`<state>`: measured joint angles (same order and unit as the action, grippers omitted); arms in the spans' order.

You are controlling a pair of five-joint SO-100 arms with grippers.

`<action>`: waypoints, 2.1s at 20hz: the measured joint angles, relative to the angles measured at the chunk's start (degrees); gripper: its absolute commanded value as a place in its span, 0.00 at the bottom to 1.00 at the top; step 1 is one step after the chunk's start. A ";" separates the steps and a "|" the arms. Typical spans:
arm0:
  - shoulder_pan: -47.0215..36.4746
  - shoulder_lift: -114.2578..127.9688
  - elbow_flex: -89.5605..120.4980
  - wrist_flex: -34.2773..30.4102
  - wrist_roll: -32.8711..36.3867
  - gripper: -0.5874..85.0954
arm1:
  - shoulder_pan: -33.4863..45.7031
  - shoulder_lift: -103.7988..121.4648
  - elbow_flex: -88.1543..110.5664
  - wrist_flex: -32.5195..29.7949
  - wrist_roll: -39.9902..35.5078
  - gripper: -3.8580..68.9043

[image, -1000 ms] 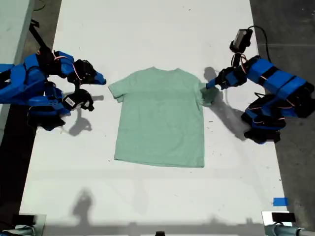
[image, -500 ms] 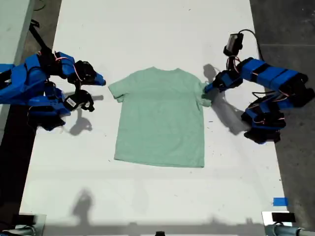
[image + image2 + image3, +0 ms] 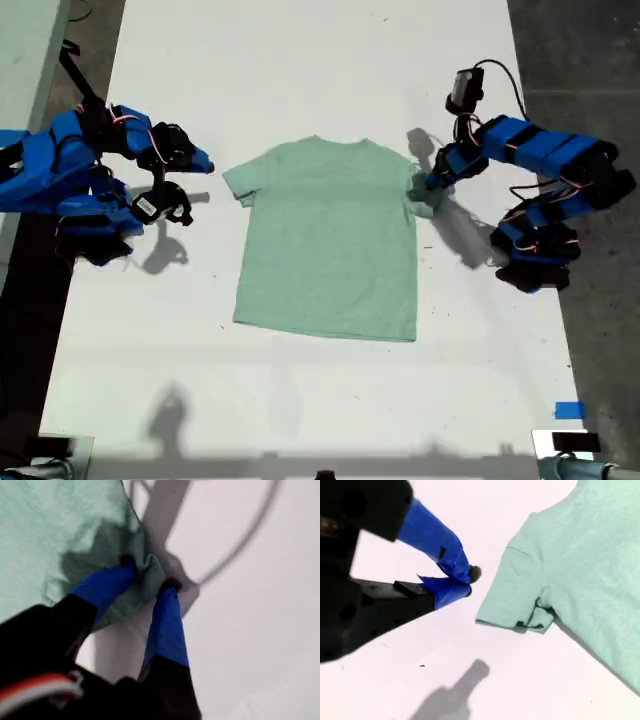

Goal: Fold t-shirt

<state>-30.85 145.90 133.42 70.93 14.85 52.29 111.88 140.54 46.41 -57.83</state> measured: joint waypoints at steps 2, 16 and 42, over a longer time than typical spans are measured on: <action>0.00 0.00 0.00 0.00 0.09 0.01 | -0.18 -0.44 0.00 -0.18 0.00 0.04; -0.35 0.00 0.18 0.00 0.09 0.01 | -7.47 -1.32 -21.88 21.45 9.49 0.04; -1.41 5.01 4.22 0.00 0.09 0.01 | -28.65 -47.37 -80.33 31.03 20.30 0.08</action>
<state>-32.26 150.91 137.64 70.93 14.94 23.64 64.51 60.21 77.43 -37.53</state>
